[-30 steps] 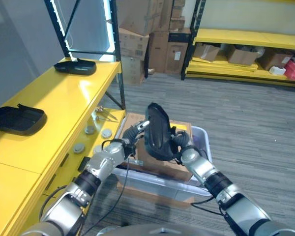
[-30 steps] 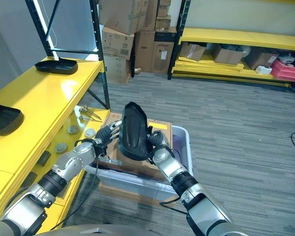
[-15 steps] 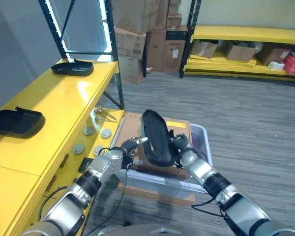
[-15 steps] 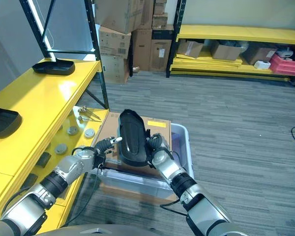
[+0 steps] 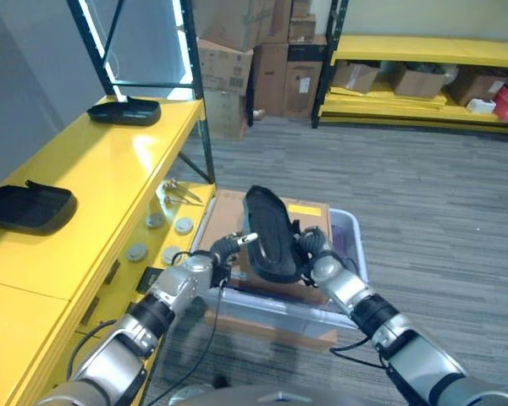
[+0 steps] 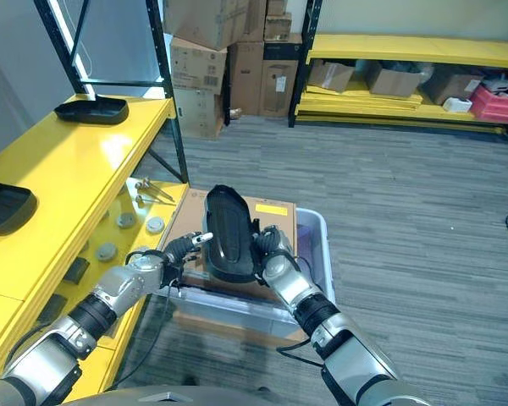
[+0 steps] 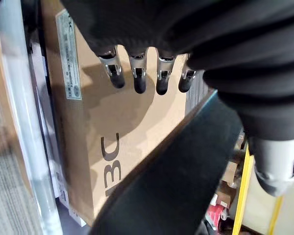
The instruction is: Move parts from the plastic box to the shelf.
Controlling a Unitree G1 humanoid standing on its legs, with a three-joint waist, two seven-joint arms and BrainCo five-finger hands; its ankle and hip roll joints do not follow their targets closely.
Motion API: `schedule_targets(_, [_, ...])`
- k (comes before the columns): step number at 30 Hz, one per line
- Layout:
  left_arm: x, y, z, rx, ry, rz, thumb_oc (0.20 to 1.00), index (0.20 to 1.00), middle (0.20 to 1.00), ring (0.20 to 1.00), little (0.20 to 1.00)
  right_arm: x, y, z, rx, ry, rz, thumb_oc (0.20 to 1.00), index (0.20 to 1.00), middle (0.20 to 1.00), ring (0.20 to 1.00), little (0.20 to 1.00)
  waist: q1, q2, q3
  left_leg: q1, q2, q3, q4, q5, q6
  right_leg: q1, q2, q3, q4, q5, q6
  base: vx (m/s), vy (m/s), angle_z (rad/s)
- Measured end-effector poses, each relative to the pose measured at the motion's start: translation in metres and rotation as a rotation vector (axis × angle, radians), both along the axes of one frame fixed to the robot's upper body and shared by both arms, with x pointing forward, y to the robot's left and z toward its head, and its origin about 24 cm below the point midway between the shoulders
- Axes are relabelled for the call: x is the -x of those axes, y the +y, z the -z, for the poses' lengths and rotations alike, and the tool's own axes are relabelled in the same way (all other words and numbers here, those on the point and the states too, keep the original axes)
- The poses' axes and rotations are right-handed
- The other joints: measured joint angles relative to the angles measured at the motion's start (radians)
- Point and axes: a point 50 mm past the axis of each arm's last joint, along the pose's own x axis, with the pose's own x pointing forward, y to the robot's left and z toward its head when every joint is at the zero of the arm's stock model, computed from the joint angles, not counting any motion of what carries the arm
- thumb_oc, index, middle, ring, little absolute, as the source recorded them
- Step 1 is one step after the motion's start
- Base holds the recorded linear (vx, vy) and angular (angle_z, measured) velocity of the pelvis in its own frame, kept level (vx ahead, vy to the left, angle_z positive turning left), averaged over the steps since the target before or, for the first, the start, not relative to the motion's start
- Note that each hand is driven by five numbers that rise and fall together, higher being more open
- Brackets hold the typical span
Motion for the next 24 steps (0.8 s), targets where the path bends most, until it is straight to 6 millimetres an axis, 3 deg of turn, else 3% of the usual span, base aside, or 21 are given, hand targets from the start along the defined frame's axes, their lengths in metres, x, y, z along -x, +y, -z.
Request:
schedule_targets(10, [0.004,-0.013,0.001,0.020,0.005,0.028,1.000,1.000,1.000,1.000,1.000,0.003,0.016,0.005,-0.017,0.019,-0.046,0.200,0.200,0.200,0.200,0.200,-0.001,-0.004,0.002,0.001,0.000,0.001,0.000,0.000,0.000,0.000,0.001,0.002,0.002,0.001,-0.001,0.00,0.000,0.00])
schedule_targets(11, [0.005,-0.014,0.002,0.014,0.004,0.033,0.906,0.906,0.906,0.906,0.906,0.003,0.015,0.006,-0.013,0.023,-0.042,0.200,0.200,0.200,0.200,0.200,0.000,-0.004,0.002,0.002,0.000,0.002,0.000,0.000,0.000,0.000,0.001,0.002,0.002,0.001,-0.001,0.00,0.000,0.00])
schedule_targets(12, [0.006,-0.014,0.003,0.002,0.002,0.041,0.752,0.752,0.752,0.752,0.752,0.003,0.015,0.007,-0.011,0.026,-0.041,0.200,0.200,0.200,0.200,0.200,0.000,-0.004,0.002,0.002,0.000,0.002,0.000,0.000,0.000,0.001,0.001,0.002,0.002,0.001,-0.001,0.00,0.000,0.00])
schedule_targets(13, [0.006,-0.013,0.004,-0.007,0.000,0.043,0.282,0.282,0.282,0.282,0.282,0.003,0.014,0.007,-0.009,0.029,-0.038,0.200,0.200,0.200,0.200,0.200,0.000,-0.004,0.002,0.002,0.000,0.002,0.000,0.000,0.000,0.000,0.001,0.003,0.002,0.001,-0.001,0.00,0.000,0.00])
schedule_targets(14, [0.006,-0.013,0.004,-0.014,-0.002,0.044,0.200,0.200,0.200,0.200,0.200,0.004,0.014,0.008,-0.008,0.032,-0.036,0.200,0.200,0.200,0.200,0.200,0.000,-0.005,0.001,0.002,0.000,0.003,0.000,0.000,0.000,0.001,0.001,0.003,0.002,0.001,-0.001,0.00,0.000,0.00])
schedule_targets(24, [-0.003,0.010,0.003,-0.201,-0.090,0.087,0.200,0.200,0.200,0.200,0.200,0.000,0.023,0.003,0.000,0.013,-0.074,0.200,0.200,0.200,0.200,0.200,-0.009,-0.007,0.000,0.008,0.000,0.006,0.000,0.000,0.000,0.001,0.001,0.007,0.002,0.003,-0.001,0.00,0.000,0.00])
